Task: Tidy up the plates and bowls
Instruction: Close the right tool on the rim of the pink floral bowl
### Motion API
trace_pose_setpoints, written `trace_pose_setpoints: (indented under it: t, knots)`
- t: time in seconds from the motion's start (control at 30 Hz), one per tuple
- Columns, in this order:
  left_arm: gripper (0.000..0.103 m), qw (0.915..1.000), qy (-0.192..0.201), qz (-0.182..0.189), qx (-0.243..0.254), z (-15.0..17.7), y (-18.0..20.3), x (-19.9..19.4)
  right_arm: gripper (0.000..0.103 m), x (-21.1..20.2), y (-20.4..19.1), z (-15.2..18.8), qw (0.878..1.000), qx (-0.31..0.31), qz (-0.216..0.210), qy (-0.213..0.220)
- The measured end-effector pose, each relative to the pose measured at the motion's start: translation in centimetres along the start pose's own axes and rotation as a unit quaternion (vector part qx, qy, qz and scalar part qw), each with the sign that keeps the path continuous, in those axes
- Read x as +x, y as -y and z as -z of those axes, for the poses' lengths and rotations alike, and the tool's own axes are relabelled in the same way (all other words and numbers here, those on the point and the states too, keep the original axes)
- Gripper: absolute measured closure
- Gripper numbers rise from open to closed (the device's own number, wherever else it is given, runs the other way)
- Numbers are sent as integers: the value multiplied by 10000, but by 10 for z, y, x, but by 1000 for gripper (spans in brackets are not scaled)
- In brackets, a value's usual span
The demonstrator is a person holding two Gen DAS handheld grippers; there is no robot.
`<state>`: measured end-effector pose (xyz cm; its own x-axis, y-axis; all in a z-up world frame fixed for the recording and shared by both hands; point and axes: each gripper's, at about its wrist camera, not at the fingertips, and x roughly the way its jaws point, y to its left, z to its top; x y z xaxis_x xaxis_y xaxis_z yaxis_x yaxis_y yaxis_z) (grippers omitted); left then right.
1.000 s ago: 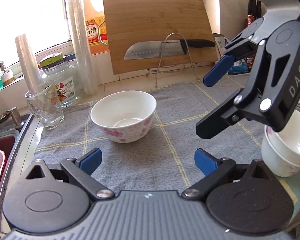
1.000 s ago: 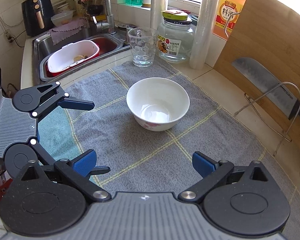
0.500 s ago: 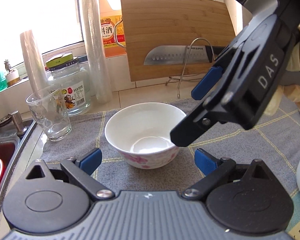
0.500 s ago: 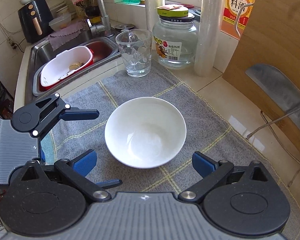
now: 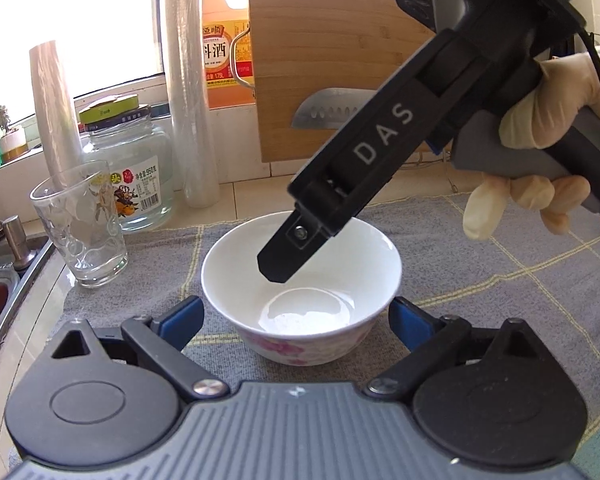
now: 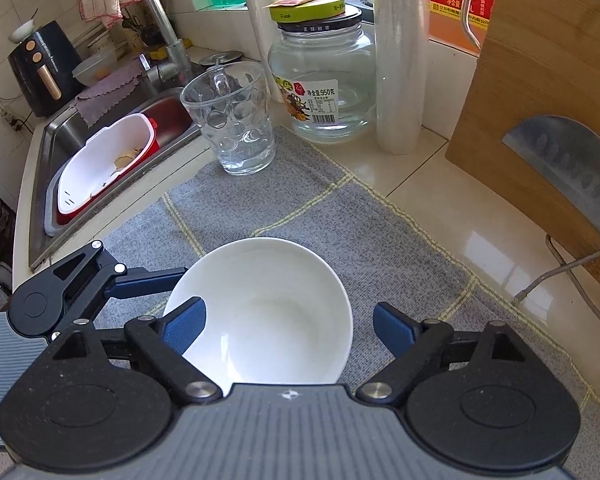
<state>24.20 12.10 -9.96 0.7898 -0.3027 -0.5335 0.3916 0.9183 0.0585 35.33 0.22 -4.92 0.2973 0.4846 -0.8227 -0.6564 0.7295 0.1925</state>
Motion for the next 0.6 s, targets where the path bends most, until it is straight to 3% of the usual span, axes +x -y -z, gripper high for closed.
trace_pose_setpoints:
  t: [0.33,0.6]
  knots:
    - [5,9999,36,113,-53,-3,-2,3,24,6,2,-1,9998,94,-151,-23]
    - [5,9999,22,130,-65,-3,-2,5,27,9,2,0,9998,123,-167,-59]
